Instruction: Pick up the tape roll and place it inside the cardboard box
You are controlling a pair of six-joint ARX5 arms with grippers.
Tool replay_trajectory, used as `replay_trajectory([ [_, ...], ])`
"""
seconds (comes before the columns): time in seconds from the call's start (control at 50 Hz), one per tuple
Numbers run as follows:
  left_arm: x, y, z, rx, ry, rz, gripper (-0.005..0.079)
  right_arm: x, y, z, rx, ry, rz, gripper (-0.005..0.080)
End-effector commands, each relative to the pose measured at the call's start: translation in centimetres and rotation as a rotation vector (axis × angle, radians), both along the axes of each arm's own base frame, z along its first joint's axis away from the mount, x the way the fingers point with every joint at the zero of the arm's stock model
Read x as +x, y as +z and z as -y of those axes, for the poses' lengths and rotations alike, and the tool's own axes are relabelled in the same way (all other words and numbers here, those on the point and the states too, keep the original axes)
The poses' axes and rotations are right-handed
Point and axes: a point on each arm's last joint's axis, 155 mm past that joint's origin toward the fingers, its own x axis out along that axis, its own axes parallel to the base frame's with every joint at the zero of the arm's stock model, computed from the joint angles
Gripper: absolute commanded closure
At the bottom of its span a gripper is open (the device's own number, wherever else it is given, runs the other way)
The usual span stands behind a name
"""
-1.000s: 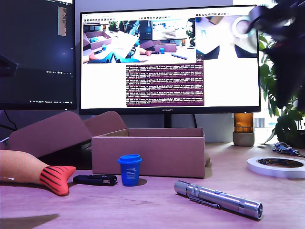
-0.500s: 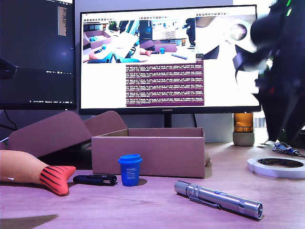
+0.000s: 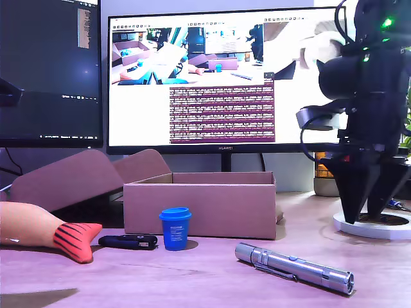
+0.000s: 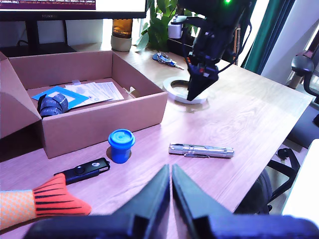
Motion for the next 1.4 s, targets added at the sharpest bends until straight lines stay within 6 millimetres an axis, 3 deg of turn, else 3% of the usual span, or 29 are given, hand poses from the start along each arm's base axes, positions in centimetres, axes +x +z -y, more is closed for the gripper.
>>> replay_trajectory([
  [0.0,0.0,-0.9,0.0,0.013,-0.002,-0.005,0.0766,-0.1,-1.0,-0.3,-0.010,0.026,-0.021,0.0294],
  [0.36,0.0,-0.9,0.0,0.013,-0.002,-0.005,0.0766,-0.1,-2.2,0.6,-0.069,0.044,-0.041,0.0329],
  [0.64,0.0,-0.9,0.0,0.013,-0.001,-0.004,0.0766,-0.6,-2.2,0.6,-0.074,0.064,-0.055,0.0573],
  [0.92,0.3,-0.9,-0.2,0.017,0.016,-0.002,0.0766,-1.2,-2.3,0.4,-0.077,0.066,-0.077,0.0757],
  [1.38,2.6,-0.7,-2.1,0.047,0.170,0.040,0.0766,-3.1,-2.2,0.6,-0.089,-0.032,-0.152,0.0763],
])
